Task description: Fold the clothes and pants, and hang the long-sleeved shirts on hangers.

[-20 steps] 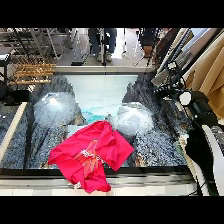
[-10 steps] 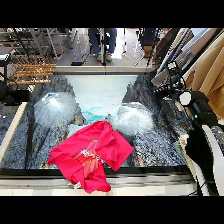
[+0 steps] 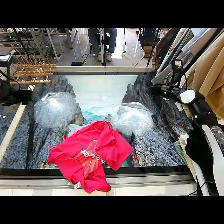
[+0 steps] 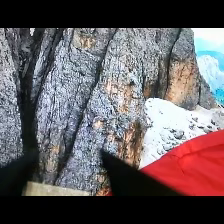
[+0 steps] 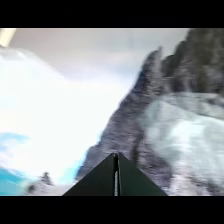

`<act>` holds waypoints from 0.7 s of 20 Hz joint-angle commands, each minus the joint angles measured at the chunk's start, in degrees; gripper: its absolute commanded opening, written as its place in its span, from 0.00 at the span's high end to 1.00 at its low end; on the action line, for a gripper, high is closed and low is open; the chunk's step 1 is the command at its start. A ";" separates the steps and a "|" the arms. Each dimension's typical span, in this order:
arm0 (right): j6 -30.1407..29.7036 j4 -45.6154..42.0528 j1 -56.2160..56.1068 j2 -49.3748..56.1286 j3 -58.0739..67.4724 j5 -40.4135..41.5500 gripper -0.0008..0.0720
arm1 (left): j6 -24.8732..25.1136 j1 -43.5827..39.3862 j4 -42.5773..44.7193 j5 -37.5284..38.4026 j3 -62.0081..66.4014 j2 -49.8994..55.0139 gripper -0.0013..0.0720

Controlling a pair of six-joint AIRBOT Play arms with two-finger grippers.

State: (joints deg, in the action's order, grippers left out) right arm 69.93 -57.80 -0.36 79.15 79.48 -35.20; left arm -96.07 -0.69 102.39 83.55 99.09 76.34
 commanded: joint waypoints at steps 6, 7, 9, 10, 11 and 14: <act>-9.27 7.04 -5.31 0.15 -2.08 -37.64 0.30 | 8.28 -0.02 -19.26 1.66 -17.33 2.49 0.03; -11.63 3.80 -8.50 0.15 -3.91 -40.57 0.30 | 9.60 -0.02 -19.45 1.77 -22.69 1.66 0.03; -15.54 -3.34 -16.87 0.20 -8.33 -37.24 0.30 | 11.69 0.35 -19.56 1.75 -33.09 0.44 0.03; -15.23 -6.19 -20.79 0.46 -9.77 -34.14 0.30 | 11.72 0.68 -20.00 1.68 -37.13 0.42 0.03; -13.49 -7.52 -24.52 1.46 -10.14 -32.63 0.30 | 11.96 0.96 -20.26 1.38 -39.98 0.46 0.03; -11.37 -6.97 -30.80 5.90 -10.01 -28.57 0.30 | 12.98 1.53 -20.17 -2.16 -43.71 0.79 0.03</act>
State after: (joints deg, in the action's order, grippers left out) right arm 58.15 -61.80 -24.32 82.13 70.65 -66.32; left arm -84.64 0.36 83.29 83.72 61.19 77.10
